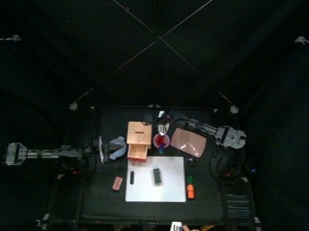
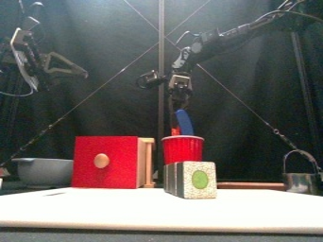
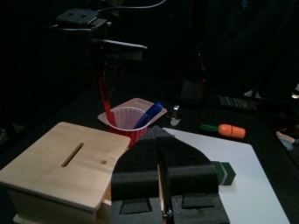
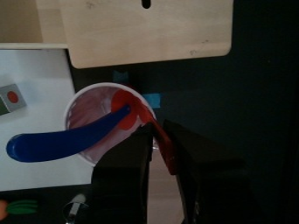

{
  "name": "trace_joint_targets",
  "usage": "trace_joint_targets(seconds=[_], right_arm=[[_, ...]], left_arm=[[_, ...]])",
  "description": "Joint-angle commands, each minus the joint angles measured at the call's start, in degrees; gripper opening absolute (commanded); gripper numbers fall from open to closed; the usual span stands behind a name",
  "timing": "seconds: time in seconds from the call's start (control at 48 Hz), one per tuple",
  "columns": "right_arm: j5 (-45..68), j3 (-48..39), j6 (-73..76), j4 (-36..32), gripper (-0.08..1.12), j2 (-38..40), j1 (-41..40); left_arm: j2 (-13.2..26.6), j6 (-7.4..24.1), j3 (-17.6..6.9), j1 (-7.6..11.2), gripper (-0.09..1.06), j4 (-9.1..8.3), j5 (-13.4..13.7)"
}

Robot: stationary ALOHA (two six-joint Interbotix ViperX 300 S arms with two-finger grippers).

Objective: Place sushi on board then cut the sushi with the knife then place the pieces on the plate
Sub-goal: Grasp knife edge with left hand

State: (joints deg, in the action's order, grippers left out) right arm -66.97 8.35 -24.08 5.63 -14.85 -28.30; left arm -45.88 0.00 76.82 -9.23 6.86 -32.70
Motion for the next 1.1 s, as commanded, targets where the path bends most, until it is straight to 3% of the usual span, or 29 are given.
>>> trace_joint_targets(seconds=[0.021,0.312,0.667,1.104], right_arm=[[0.18,1.32,-0.09,0.09,0.57,1.76,0.26],[-1.58,0.35,0.44,0.09,0.57,3.78,2.55],[-4.57,-8.09,3.69,-0.09,0.57,8.17,3.87],[-5.01,-9.49,4.92,-4.92,0.57,8.44,4.22]], left_arm=[[0.09,0.0,-0.7,-0.18,0.05,0.0,-0.53],[0.09,0.0,-0.7,-0.18,0.05,0.0,-0.53],[0.09,0.09,-0.79,-0.18,0.05,0.53,-0.44],[0.09,0.0,-0.88,-0.18,0.05,0.53,-0.35]])
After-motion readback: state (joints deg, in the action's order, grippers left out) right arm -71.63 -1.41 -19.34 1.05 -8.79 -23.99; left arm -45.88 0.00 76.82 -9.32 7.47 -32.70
